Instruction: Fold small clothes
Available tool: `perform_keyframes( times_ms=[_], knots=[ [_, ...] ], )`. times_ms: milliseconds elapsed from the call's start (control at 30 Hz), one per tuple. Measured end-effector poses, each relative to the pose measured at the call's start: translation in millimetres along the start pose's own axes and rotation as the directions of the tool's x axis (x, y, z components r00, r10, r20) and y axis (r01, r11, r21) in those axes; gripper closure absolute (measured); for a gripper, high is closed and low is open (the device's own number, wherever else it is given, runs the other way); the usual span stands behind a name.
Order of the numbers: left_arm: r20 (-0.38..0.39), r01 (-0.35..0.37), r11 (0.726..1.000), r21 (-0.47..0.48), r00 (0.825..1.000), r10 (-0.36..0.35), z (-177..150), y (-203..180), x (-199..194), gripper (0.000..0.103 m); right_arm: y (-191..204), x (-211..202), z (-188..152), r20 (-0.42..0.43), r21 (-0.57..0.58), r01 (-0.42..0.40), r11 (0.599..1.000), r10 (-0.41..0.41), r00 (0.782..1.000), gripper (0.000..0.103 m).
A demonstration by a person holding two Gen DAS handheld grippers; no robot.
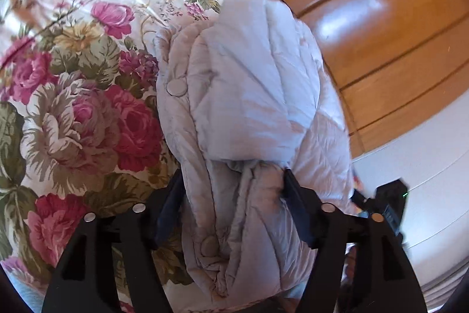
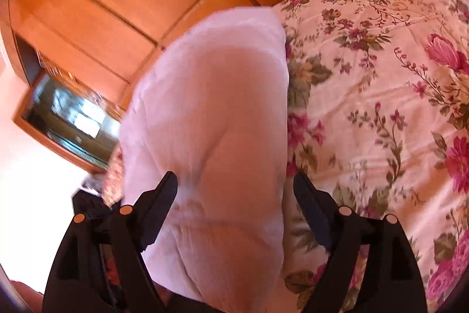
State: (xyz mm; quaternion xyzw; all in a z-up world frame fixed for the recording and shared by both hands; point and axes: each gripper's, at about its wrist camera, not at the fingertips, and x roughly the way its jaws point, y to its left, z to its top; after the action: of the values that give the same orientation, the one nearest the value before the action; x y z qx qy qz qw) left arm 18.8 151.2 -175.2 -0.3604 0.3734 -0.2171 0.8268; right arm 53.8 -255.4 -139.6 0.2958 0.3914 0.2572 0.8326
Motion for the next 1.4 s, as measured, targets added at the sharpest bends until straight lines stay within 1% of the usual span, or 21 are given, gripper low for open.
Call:
perform_keyframes(
  times_ms=[100, 167, 200, 233, 300, 400, 533, 667, 733, 800, 867, 933, 1000, 1033, 1100, 1167, 1200, 1267, 1300, 1367, 1400],
  knots=[
    [0.011, 0.049, 0.998, -0.044, 0.999, -0.049, 11.2, 3.6, -2.8, 0.029, -2.6, 5.8, 19.8, -0.010, 0.027, -0.008, 1.000, 0.008, 1.000, 0.017],
    [0.008, 0.058, 0.997, -0.047, 0.998, -0.058, 18.7, 2.1, -0.6, 0.026, -1.4, 10.4, 27.4, -0.016, 0.027, -0.011, 1.000, 0.011, 1.000, 0.010],
    [0.005, 0.066, 0.997, -0.048, 0.998, -0.065, 22.5, 0.7, 1.2, 0.025, -1.5, 14.9, 32.2, -0.024, 0.031, -0.002, 1.000, 0.003, 1.000, 0.009],
    [0.004, 0.079, 0.996, -0.051, 0.997, -0.079, 25.3, -0.1, 2.3, 0.019, -1.2, 17.3, 33.7, -0.027, 0.032, 0.001, 0.999, 0.000, 1.000, 0.009],
    [-0.005, 0.098, 0.993, -0.064, 0.995, -0.098, 25.8, -4.1, 1.6, 0.018, -1.6, 25.9, 37.3, -0.044, 0.031, 0.011, 0.999, -0.009, 0.999, 0.009],
    [-0.010, 0.120, 0.990, -0.076, 0.993, -0.121, 30.3, -2.6, 3.2, 0.016, 0.0, 38.4, 34.1, -0.072, 0.026, -0.009, 1.000, 0.011, 0.997, 0.009],
    [-0.020, 0.137, 0.988, -0.067, 0.990, -0.138, 28.7, -2.0, 2.6, 0.014, -1.6, 53.2, 27.2, -0.091, 0.054, -0.039, 0.998, 0.043, 0.995, 0.008],
    [-0.013, 0.207, 0.978, -0.028, 0.978, -0.208, 32.9, -7.1, 1.2, 0.006, -8.0, 60.4, 20.9, -0.102, 0.091, -0.075, 0.993, 0.084, 0.991, 0.009],
    [-0.015, 0.225, 0.974, -0.025, 0.974, -0.226, 34.1, -6.0, 2.2, 0.005, -10.1, 63.0, 18.7, -0.108, 0.100, -0.090, 0.991, 0.100, 0.989, 0.009],
    [-0.042, 0.198, 0.979, -0.046, 0.979, -0.200, 36.3, -1.4, 11.9, 0.005, -8.6, 64.0, 18.5, -0.110, 0.086, -0.087, 0.993, 0.096, 0.989, 0.010],
    [-0.067, 0.182, 0.982, -0.059, 0.980, -0.186, 37.5, 0.0, 21.8, 0.005, -6.2, 64.4, 18.8, -0.109, 0.071, -0.080, 0.994, 0.087, 0.990, 0.013],
    [-0.091, 0.132, 0.991, -0.025, 0.987, -0.133, 37.5, -4.0, 30.7, 0.005, 0.6, 64.7, 17.7, -0.105, 0.032, -0.056, 0.998, 0.059, 0.993, 0.017],
    [-0.137, 0.050, 0.998, 0.037, 0.990, -0.044, 34.2, -9.5, 44.6, 0.005, 8.8, 66.8, 16.5, -0.096, 0.000, -0.027, 1.000, 0.027, 0.995, 0.021],
    [-0.144, 0.020, 0.998, 0.068, 0.990, -0.010, 32.7, -12.7, 49.5, 0.005, 10.8, 66.5, 15.9, -0.092, -0.007, -0.020, 1.000, 0.019, 0.996, 0.023],
    [-0.134, 0.008, 0.996, 0.083, 0.991, 0.004, 32.4, -15.2, 50.5, 0.008, 15.5, 66.5, 14.6, -0.082, -0.022, -0.001, 1.000, -0.001, 0.997, 0.025],
    [-0.127, 0.005, 0.995, 0.100, 0.992, 0.008, 32.5, -17.6, 49.8, 0.024, 23.0, 68.5, 12.9, -0.073, -0.049, 0.017, 0.999, -0.020, 0.997, 0.031],
    [-0.121, 0.002, 0.994, 0.106, 0.993, 0.011, 31.2, -19.6, 48.8, 0.027, 26.0, 66.1, 13.3, -0.064, -0.074, 0.030, 0.997, -0.034, 0.997, 0.034],
    [-0.111, -0.004, 0.991, 0.131, 0.994, 0.018, 29.9, -23.9, 47.1, 0.041, 36.1, 63.5, 11.2, -0.044, -0.123, 0.046, 0.991, -0.052, 0.998, 0.043],
    [-0.105, -0.006, 0.989, 0.146, 0.994, 0.022, 29.1, -26.5, 46.2, 0.044, 46.0, 62.2, 8.5, -0.030, -0.163, 0.061, 0.985, -0.067, 0.997, 0.045],
    [-0.092, -0.013, 0.982, 0.186, 0.995, 0.031, 23.2, -35.2, 39.3, 0.058, 57.2, 60.2, 5.4, -0.008, -0.211, 0.079, 0.974, -0.082, 0.997, 0.051],
    [-0.087, -0.021, 0.977, 0.210, 0.995, 0.040, 23.9, -39.3, 34.6, 0.060, 64.7, 58.1, 3.9, 0.013, -0.242, 0.088, 0.966, -0.087, 0.996, 0.052]
  ],
)
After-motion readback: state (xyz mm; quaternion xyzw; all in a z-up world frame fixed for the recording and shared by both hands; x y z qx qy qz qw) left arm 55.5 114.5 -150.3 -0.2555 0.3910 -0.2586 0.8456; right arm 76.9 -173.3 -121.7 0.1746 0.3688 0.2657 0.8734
